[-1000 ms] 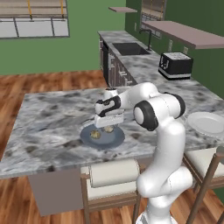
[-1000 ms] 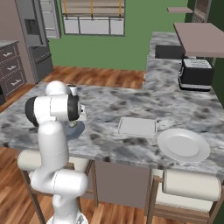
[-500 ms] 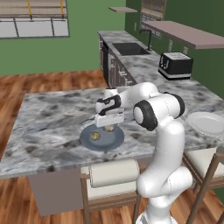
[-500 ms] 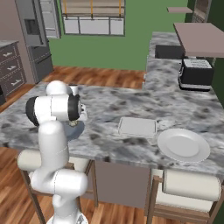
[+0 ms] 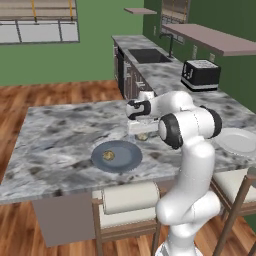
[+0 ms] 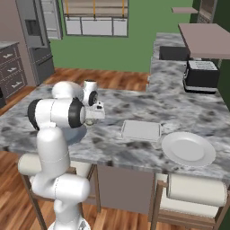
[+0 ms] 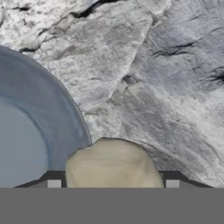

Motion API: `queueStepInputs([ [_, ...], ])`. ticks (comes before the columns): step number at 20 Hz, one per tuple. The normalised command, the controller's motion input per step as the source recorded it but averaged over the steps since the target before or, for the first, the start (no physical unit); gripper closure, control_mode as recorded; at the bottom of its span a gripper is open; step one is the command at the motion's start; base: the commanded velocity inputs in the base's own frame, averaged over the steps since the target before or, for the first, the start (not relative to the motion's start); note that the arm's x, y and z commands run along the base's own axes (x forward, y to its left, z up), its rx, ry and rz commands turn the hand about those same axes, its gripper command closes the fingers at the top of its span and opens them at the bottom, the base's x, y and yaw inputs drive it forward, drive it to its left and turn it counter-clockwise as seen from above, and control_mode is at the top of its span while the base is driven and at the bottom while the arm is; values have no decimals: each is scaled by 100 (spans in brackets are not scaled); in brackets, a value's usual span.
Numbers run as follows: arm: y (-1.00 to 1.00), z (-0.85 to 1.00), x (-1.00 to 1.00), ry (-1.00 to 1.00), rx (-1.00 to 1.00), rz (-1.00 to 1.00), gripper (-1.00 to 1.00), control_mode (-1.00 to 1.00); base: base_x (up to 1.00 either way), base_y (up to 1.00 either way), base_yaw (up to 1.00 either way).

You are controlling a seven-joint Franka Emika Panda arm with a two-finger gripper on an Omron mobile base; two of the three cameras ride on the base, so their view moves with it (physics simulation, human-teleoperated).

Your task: Place two dumplings into each of the tupperware containers and then place the containers in the fridge.

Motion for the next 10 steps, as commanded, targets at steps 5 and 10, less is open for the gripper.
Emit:
queueStepInputs([
  [5,-100,5,1,0,0,-2,100,-100,0,0,0],
  [10,-100,0,0,0,0,-2,100,-100,0,0,0],
])
